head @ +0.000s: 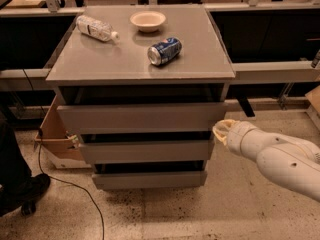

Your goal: Close top drawer

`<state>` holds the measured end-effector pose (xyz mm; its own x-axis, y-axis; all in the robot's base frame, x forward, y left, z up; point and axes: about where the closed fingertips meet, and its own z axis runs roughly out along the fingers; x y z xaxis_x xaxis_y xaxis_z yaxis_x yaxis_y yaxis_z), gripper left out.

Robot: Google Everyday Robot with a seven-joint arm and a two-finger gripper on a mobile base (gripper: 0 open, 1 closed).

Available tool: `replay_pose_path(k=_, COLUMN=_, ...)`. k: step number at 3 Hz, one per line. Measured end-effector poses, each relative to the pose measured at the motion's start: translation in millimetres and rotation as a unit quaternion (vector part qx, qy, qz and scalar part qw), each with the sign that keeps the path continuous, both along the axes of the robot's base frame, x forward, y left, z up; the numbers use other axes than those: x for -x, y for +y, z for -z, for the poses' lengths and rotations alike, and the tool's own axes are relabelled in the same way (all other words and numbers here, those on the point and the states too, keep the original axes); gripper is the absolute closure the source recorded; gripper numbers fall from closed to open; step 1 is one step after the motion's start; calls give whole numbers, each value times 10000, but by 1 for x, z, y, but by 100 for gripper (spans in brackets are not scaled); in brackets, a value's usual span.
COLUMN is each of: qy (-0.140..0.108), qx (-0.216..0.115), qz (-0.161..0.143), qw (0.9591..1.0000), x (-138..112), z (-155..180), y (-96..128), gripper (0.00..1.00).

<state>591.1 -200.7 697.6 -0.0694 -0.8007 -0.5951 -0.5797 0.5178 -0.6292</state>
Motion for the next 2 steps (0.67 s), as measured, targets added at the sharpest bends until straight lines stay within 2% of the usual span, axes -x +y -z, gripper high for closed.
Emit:
replay_pose_path(k=1, qy=-128, qx=-95, qz=73, qw=9998, x=15, z=-27, y=-6, gripper=97)
replay_pose_path(k=2, qy=-136, qx=-106, qz=79, qw=9998, x=16, z=-28, y=-7, gripper=74)
